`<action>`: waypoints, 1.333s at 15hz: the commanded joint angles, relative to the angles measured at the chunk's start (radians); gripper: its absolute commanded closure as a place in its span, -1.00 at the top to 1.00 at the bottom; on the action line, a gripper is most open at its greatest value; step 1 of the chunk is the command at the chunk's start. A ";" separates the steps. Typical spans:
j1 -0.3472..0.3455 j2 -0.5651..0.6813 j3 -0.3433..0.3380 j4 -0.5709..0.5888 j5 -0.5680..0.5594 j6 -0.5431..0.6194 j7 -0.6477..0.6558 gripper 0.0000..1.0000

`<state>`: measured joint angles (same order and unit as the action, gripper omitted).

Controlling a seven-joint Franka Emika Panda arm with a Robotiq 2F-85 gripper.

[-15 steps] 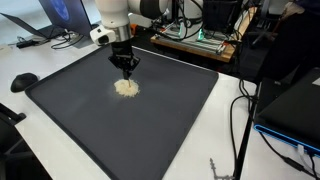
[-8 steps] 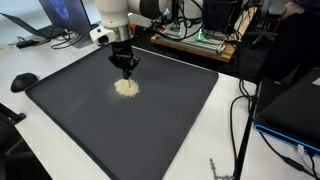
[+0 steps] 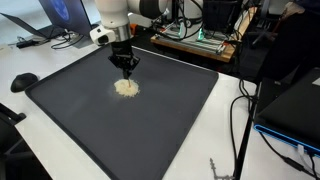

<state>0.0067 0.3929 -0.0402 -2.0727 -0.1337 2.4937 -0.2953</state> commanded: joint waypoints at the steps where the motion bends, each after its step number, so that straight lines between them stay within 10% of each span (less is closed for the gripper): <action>1: -0.021 -0.039 0.010 -0.022 -0.015 -0.035 0.014 -0.94; 12: -0.004 -0.175 0.013 -0.076 -0.040 -0.065 0.052 -0.94; 20: 0.112 -0.162 0.003 -0.040 -0.295 -0.123 0.372 -0.94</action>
<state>0.0721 0.2390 -0.0314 -2.1196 -0.3216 2.4217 -0.0505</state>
